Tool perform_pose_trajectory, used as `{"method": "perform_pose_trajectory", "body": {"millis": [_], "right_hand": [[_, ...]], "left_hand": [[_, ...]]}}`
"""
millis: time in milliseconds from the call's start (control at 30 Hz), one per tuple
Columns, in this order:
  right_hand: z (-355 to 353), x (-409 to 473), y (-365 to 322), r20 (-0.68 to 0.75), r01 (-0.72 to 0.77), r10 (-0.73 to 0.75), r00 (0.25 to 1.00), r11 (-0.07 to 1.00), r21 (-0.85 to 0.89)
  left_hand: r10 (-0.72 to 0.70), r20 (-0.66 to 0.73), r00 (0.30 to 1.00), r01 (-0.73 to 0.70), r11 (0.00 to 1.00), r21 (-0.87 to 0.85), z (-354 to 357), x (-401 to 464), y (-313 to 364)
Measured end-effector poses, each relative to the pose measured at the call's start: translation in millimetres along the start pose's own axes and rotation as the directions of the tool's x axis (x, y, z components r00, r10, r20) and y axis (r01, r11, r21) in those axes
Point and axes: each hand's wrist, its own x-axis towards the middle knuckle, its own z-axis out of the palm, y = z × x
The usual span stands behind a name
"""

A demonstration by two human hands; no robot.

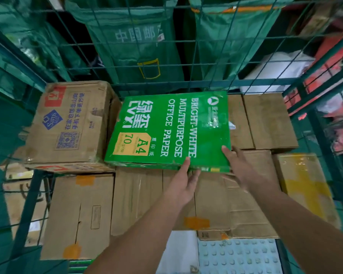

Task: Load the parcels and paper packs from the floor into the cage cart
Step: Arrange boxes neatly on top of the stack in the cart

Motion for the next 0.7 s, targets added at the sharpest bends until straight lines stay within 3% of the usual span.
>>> {"method": "perform_pose_trajectory", "body": {"millis": [133, 300, 467, 567, 700], "right_hand": [[28.2, 12.0, -0.6, -0.027, -0.025, 0.026, 0.999, 0.999, 0.029], [40.1, 22.2, 9.2, -0.005, -0.134, 0.134, 0.991, 0.991, -0.006], [41.5, 47.4, 16.4, -0.057, -0.025, 0.025, 0.998, 1.0, -0.01], [53.2, 48.4, 10.3, 0.067, 0.019, -0.013, 0.998, 0.996, -0.092], [55.5, 36.5, 5.8, 0.127, -0.038, 0.044, 0.991, 0.998, -0.045]], "left_hand": [[0.07, -0.08, 0.994, -0.068, 0.997, 0.037, 17.0, 27.3, 19.4], [0.109, -0.228, 0.967, -0.086, 0.99, 0.108, -22.8, 47.0, 56.0], [0.196, -0.266, 0.944, -0.175, 0.979, 0.104, -55.3, 61.2, 87.8], [0.23, -0.279, 0.932, -0.223, 0.973, 0.057, -63.2, 61.5, 100.7], [0.26, -0.283, 0.923, -0.248, 0.966, 0.077, -70.2, 53.8, 94.8]]}}
